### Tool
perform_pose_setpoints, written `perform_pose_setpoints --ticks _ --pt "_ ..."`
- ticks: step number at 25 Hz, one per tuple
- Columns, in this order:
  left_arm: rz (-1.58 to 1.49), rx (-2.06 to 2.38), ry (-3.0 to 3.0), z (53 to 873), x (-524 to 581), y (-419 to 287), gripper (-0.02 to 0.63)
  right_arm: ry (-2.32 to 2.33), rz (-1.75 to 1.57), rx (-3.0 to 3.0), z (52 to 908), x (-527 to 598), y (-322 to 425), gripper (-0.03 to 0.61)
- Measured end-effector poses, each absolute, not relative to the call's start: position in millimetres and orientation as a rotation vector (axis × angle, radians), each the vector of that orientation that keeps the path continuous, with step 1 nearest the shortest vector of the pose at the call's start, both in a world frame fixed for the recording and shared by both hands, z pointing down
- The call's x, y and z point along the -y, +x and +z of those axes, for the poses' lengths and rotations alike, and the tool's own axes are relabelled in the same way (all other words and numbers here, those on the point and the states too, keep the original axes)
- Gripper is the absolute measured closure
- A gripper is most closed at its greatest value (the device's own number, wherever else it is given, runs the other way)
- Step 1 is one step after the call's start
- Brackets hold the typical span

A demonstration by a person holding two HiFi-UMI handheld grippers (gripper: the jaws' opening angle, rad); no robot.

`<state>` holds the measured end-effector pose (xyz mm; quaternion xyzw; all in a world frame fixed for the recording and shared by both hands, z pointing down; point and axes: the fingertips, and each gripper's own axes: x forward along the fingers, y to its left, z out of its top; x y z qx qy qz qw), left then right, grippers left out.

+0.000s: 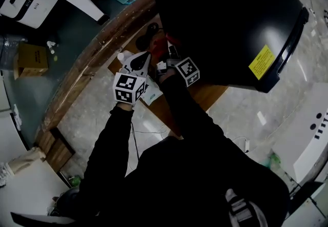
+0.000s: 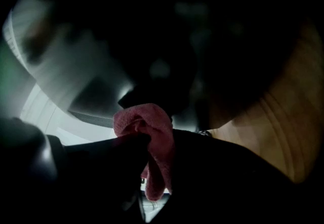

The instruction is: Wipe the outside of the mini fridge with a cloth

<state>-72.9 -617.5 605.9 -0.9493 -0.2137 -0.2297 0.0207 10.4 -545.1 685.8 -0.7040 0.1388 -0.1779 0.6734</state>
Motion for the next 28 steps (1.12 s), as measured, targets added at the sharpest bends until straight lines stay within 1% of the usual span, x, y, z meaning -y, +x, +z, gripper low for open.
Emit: perform_pose_setpoints --ticks 9,19,21,24,28 --pt "-0.917 0.726 -2.857 678.3 596.7 -56.0 0.607 -1.584 -0.498 -0.224 772.5 542.5 10.9 0.476" --pt "-0.92 0.746 -2.838 675.6 590.8 -79.3 0.607 -1.52 -0.539 -0.238 817.1 542.9 9.6 0.477" --pt "-0.886 0.737 -2.851 666.0 592.1 -81.9 0.607 -1.568 -0.557 -0.306 807.2 545.4 7.1 0.488" --pt "-0.808 0.722 -2.873 648.3 595.7 -86.4 0.607 -1.625 -0.542 -0.426 769.8 547.6 -5.7 0.489" --pt "-0.669 0.68 -2.928 600.7 609.3 -97.2 0.607 -1.602 -0.463 -0.6 673.8 557.6 -40.2 0.488"
